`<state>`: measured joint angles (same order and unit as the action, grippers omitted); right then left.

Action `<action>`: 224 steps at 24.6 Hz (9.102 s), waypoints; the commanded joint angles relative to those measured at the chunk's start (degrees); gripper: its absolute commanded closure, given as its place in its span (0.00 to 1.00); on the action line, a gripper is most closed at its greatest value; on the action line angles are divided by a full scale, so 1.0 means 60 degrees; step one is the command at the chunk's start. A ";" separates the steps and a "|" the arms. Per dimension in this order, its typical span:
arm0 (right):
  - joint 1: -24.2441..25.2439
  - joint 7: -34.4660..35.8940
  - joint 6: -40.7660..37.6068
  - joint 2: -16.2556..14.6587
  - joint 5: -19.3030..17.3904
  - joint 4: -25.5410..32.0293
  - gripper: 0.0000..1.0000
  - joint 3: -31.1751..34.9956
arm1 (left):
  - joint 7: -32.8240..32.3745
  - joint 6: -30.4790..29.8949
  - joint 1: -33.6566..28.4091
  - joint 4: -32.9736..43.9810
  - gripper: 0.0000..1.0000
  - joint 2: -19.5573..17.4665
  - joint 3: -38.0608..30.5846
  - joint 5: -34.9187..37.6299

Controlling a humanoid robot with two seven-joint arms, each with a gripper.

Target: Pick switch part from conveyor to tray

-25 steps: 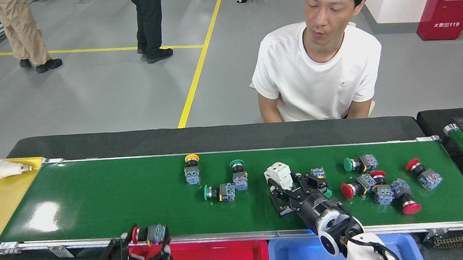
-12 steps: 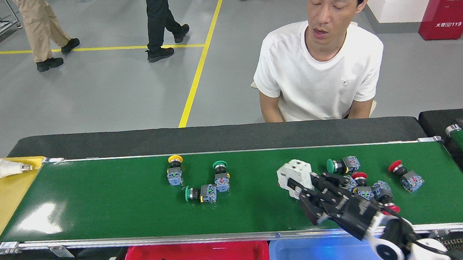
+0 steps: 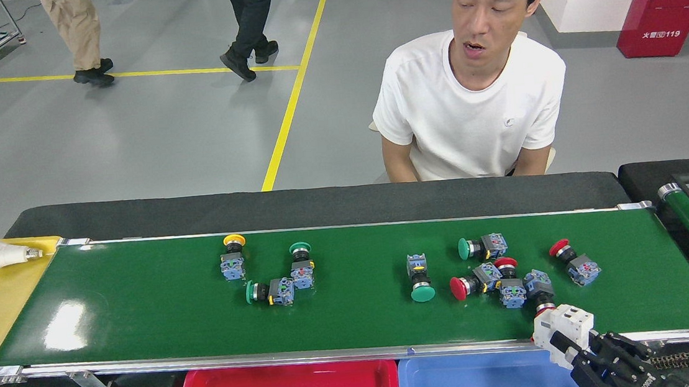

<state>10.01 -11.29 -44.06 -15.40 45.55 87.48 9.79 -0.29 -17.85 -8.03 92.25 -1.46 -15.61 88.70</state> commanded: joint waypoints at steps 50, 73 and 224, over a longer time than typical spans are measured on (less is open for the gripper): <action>-0.1917 0.1076 0.4999 0.2142 0.4566 0.0259 0.08 -0.2072 | 0.1353 0.1218 0.8091 -1.1288 0.93 -0.1720 0.2162 0.1095; -0.4730 0.0827 0.5263 0.2508 0.4097 -0.3418 0.91 -0.4269 | 0.1543 -0.1610 -0.0625 0.0841 0.62 -0.1735 0.2953 0.0201; 0.2389 0.3376 0.6201 -0.0539 0.1724 0.2310 0.02 0.1019 | 0.2935 -0.2313 -0.1782 0.1046 0.72 -0.2379 0.3202 0.0699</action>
<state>24.33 9.13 -6.62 -18.57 55.87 100.55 15.40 16.03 -31.57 -18.73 97.92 -15.73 3.63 92.27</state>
